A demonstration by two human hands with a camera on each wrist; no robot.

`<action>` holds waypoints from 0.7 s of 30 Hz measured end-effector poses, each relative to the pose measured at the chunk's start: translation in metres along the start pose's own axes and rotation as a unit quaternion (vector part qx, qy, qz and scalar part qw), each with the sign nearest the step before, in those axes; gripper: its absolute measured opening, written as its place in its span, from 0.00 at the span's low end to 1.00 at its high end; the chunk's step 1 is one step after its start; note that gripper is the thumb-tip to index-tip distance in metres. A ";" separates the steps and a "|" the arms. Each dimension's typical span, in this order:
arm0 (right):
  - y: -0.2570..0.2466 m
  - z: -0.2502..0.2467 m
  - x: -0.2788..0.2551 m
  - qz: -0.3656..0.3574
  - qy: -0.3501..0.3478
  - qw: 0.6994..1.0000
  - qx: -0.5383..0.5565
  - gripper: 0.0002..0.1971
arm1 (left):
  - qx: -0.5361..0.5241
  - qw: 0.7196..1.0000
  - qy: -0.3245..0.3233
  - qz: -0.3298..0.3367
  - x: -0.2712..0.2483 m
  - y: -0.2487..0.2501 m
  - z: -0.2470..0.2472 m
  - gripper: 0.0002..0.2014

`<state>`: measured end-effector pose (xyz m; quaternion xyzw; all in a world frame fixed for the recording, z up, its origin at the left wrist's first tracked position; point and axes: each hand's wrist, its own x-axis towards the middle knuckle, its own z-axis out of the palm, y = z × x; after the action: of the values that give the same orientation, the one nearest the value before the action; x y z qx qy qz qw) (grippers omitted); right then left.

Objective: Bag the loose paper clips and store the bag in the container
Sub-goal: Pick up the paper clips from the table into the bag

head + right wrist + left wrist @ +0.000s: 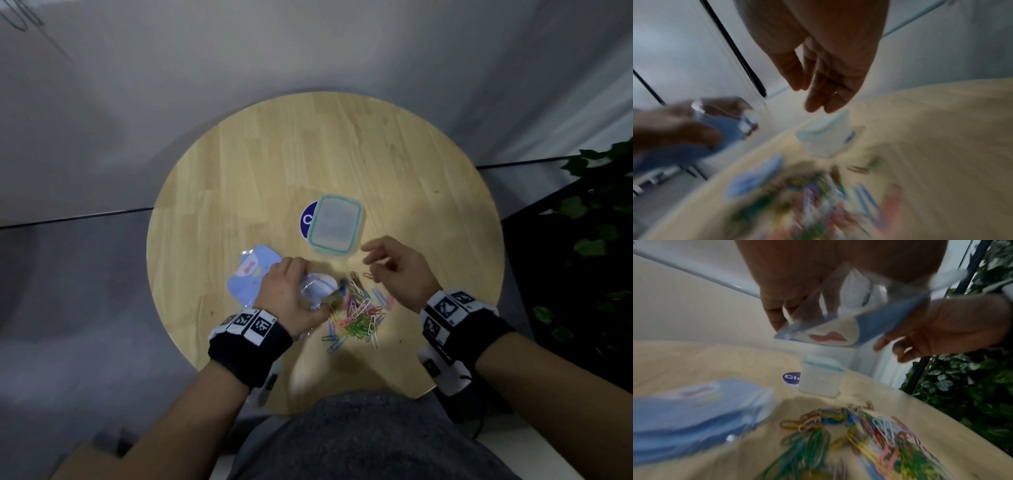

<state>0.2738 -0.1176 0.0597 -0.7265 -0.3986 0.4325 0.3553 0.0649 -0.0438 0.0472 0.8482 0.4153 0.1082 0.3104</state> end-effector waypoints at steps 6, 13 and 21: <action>0.069 0.031 -0.017 0.060 -0.188 0.908 -0.370 0.46 | 0.001 0.995 -0.033 -0.097 -0.026 -0.016 0.025 0.35; 0.074 0.050 -0.004 0.032 -0.088 0.931 -0.352 0.21 | 0.012 0.985 -0.095 -0.141 -0.041 -0.017 0.043 0.37; 0.059 0.034 0.001 0.110 0.004 0.981 -0.162 0.07 | 0.064 0.982 -0.079 -0.162 -0.026 -0.019 0.061 0.41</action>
<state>0.2594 -0.1361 -0.0040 -0.8157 -0.3792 0.3957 0.1851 0.0637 -0.0815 -0.0104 0.7937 0.5272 -0.0376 0.3011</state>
